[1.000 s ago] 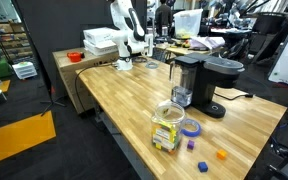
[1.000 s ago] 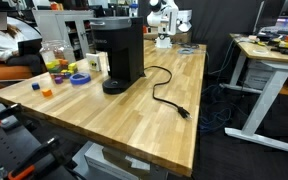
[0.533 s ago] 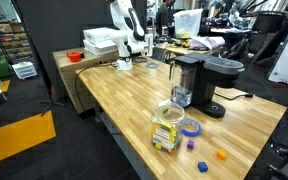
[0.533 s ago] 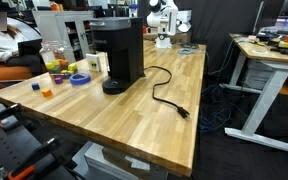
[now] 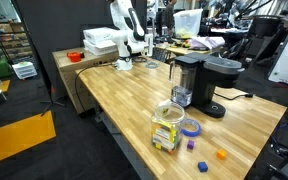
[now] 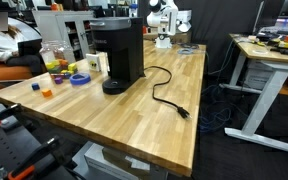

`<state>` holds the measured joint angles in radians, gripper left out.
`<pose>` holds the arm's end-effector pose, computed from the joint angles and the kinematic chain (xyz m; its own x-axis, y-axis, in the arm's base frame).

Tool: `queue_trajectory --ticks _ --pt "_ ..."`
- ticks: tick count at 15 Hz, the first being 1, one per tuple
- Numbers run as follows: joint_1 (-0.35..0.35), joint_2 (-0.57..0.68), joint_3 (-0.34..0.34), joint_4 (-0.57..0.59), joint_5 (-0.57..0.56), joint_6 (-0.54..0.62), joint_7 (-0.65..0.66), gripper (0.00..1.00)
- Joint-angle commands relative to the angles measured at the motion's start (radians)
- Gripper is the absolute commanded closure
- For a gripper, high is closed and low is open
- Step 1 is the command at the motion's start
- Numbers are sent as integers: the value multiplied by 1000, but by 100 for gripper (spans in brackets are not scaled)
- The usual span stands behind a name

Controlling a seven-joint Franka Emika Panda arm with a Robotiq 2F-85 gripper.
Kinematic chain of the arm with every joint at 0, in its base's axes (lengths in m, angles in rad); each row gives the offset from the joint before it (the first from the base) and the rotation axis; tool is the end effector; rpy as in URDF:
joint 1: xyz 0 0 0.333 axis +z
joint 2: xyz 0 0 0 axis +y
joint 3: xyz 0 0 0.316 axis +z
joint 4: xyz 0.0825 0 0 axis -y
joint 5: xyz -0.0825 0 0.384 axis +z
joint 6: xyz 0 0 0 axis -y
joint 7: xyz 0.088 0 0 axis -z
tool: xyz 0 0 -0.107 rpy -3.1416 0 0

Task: Put the orange block in the clear container

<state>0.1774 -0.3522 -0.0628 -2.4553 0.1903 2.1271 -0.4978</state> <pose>0.4284 0.0573 0.4300 0.8688 0.4851 0.0993 0.4951 -0.8548 -0.1556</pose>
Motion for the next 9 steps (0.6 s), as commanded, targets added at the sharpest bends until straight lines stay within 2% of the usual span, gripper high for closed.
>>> queue_trajectory --ticks 1,4,7,8,9 --pt "20 26 51 21 -32 -40 -30 0" --pt "49 39 98 18 -60 -55 -38 0" --pt "91 58 107 18 11 -35 -98 0" --pt "78 40 120 2 -13 -24 -45 0" --pt "84 45 122 2 -7 -24 -56 0"
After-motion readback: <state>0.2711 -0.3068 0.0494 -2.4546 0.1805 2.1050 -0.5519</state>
